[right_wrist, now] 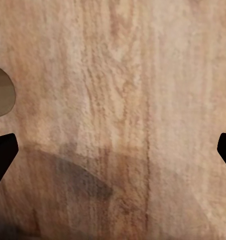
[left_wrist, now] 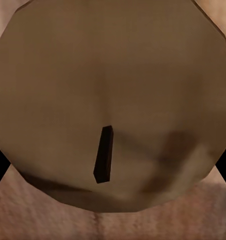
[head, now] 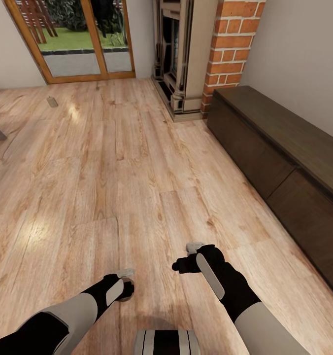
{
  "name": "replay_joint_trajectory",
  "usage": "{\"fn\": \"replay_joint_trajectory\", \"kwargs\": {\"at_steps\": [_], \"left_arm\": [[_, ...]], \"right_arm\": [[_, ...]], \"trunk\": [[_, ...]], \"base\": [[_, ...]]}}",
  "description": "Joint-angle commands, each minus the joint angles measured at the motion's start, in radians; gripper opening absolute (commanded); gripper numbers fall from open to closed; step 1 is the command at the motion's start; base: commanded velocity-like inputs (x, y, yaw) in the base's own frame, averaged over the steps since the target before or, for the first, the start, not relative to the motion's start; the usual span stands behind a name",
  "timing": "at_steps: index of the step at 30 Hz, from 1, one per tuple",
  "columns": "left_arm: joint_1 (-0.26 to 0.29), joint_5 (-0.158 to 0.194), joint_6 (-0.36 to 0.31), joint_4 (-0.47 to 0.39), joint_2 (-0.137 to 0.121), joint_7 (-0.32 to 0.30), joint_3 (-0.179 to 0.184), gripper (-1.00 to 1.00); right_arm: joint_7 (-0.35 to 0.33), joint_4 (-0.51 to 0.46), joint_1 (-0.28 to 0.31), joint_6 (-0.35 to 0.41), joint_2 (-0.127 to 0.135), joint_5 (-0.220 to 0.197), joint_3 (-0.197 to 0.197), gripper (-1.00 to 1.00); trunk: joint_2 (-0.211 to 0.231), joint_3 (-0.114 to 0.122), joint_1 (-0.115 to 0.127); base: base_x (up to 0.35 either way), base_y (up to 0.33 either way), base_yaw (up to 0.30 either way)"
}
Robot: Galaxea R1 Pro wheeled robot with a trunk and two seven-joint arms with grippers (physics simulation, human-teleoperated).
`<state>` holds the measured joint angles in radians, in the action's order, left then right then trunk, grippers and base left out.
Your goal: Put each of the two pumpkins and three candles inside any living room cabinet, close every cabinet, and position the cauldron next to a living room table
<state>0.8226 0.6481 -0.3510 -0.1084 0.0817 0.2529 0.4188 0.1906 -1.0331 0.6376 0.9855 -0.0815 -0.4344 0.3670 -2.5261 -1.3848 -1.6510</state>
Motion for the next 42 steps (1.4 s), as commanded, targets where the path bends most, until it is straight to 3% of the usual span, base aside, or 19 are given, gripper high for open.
{"fn": "replay_joint_trajectory", "kwargs": {"at_steps": [1, 16, 42], "left_arm": [[0.0, 0.01, -0.005, -0.002, 0.0, 0.007, 0.009, -1.0], [0.0, 0.009, -0.003, -0.004, 0.0, 0.007, 0.009, -1.0], [0.0, 0.01, -0.006, -0.011, -0.002, 0.01, 0.006, -1.0]], "right_arm": [[0.01, -0.001, 0.001, 0.002, 0.0, -0.01, 0.001, 1.0], [0.012, -0.001, 0.001, 0.002, 0.0, -0.01, 0.001, 1.0], [0.011, 0.034, 0.001, -0.001, 0.001, -0.007, 0.0, 1.0]], "trunk": [[0.0, -0.001, 0.0], [0.0, -0.001, 0.0], [0.006, 0.103, 0.012]], "base": [[0.0, 0.0, 0.0], [0.0, 0.0, 0.0], [0.0, 0.0, 0.0]]}}
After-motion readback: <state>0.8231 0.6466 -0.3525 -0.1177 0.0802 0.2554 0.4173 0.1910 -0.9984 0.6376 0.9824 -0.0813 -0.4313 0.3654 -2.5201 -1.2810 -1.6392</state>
